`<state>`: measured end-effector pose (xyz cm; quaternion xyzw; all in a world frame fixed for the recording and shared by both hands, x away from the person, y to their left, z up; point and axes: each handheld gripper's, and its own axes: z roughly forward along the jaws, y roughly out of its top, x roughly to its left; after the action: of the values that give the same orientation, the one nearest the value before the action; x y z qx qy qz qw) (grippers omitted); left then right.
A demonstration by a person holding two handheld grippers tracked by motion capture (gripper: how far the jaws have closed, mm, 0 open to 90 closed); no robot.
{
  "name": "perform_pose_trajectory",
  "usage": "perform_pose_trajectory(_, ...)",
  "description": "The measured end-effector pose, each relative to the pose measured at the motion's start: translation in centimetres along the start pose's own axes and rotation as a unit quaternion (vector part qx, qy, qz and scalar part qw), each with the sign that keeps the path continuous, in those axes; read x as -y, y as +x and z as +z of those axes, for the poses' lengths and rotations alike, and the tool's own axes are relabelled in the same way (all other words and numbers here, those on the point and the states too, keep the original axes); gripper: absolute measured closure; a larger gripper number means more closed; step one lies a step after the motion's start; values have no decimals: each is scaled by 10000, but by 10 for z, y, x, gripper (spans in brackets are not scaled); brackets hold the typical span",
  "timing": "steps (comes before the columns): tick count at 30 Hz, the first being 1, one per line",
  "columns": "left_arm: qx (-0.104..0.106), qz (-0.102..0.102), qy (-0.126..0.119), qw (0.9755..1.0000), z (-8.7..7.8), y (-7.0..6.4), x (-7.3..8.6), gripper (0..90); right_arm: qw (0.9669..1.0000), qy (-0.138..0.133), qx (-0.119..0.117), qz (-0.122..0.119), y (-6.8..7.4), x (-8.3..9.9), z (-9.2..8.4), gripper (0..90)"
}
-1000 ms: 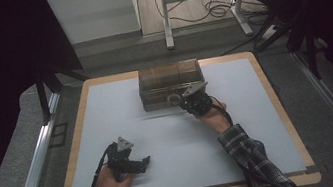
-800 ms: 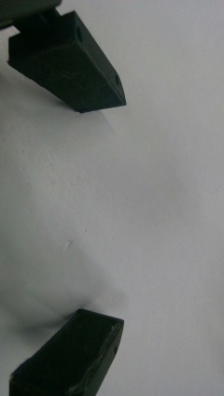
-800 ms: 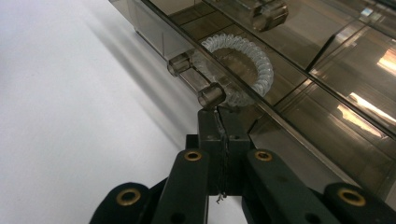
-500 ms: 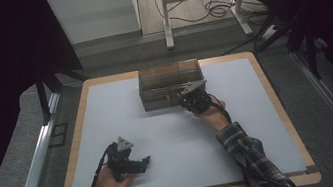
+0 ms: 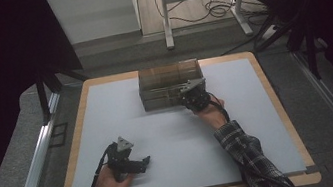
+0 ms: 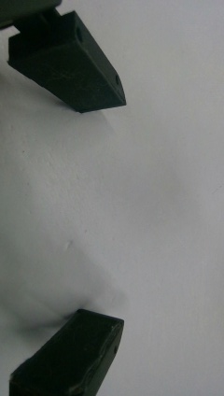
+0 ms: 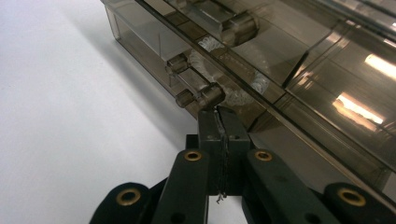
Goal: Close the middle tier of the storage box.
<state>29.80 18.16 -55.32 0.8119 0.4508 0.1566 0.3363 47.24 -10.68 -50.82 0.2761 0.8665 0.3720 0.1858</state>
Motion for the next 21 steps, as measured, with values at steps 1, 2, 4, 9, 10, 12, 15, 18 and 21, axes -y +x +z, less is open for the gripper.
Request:
perform_pose_trajectory(1, 0, 1, 0, 10000, 0, 0, 0, 0, 10000, 3, 10, 1, 0, 0, 0, 880)
perform_pose_trajectory(2, 0, 1, 0, 10000, 0, 0, 0, 0, 10000, 7, 15, 0, -1, -1, 1, 880)
perform_pose_trajectory(4, 0, 1, 0, 10000, 0, 0, 0, 0, 10000, 8, 18, 6, -1, -1, 1, 880)
perform_pose_trajectory(9, 2, 1, 1, 10000, 0, 0, 0, 0, 10000, 5, 44, 24, -2, -2, 2, 879)
perform_pose_trajectory(10, 2, 3, 2, 10000, 0, 0, 0, 0, 10000, 5, 47, 24, -2, -2, 2, 879)
perform_pose_trajectory(12, 1, 2, 2, 10000, 0, 0, 0, 0, 10000, 10, 61, 16, -3, -2, 3, 879)
perform_pose_trajectory(15, 0, 2, 1, 10000, 0, 0, 0, 0, 10000, 14, 52, 17, -4, -2, 3, 878)
perform_pose_trajectory(18, 1, 2, 1, 10000, 0, 0, 0, 0, 10000, 16, 45, 8, -4, -2, 3, 878)
perform_pose_trajectory(21, 0, 1, 0, 10000, 0, 0, 0, 0, 10000, 13, 48, 2, -4, -2, 3, 879)
